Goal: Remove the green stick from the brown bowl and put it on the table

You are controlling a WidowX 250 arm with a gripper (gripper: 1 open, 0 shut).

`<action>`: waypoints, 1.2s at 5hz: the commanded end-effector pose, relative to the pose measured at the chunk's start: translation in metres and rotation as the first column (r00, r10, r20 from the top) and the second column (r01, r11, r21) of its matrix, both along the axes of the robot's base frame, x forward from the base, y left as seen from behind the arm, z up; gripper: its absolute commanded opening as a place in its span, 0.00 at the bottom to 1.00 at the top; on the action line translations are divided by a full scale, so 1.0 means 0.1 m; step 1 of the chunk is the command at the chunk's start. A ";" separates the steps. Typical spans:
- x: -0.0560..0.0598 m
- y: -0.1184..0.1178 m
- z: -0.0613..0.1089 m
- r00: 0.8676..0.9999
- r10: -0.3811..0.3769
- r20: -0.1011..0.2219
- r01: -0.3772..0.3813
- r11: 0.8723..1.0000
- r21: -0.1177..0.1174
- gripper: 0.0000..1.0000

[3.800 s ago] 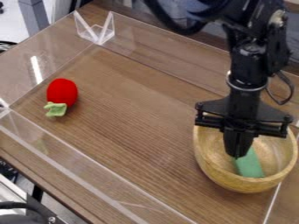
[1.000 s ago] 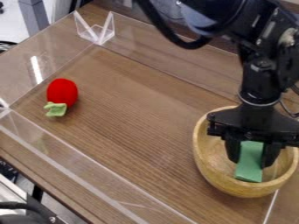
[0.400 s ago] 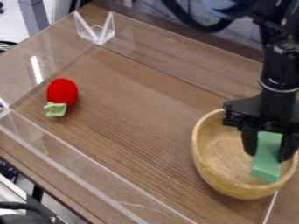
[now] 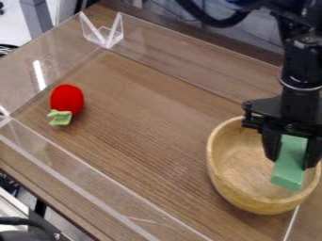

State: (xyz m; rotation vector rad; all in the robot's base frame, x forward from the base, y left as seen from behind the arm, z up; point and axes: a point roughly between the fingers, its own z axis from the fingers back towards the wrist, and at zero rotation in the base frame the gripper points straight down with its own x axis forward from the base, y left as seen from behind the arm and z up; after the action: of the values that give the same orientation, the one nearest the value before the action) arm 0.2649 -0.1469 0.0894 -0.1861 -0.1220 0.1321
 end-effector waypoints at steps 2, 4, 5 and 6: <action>0.09 0.30 0.52 0.989 0.109 0.101 -0.106 0.994 -0.038 0.00; 0.13 0.68 0.68 0.957 0.264 0.119 -0.263 0.964 -0.031 0.00; 0.05 0.85 0.72 0.931 0.344 0.124 -0.344 0.939 -0.019 0.00; -0.02 0.99 0.70 0.911 0.392 0.131 -0.396 0.918 0.006 0.00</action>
State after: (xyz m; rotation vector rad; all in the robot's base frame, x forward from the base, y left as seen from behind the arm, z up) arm 0.2613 -0.0489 0.1486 -0.1237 -0.2504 0.5200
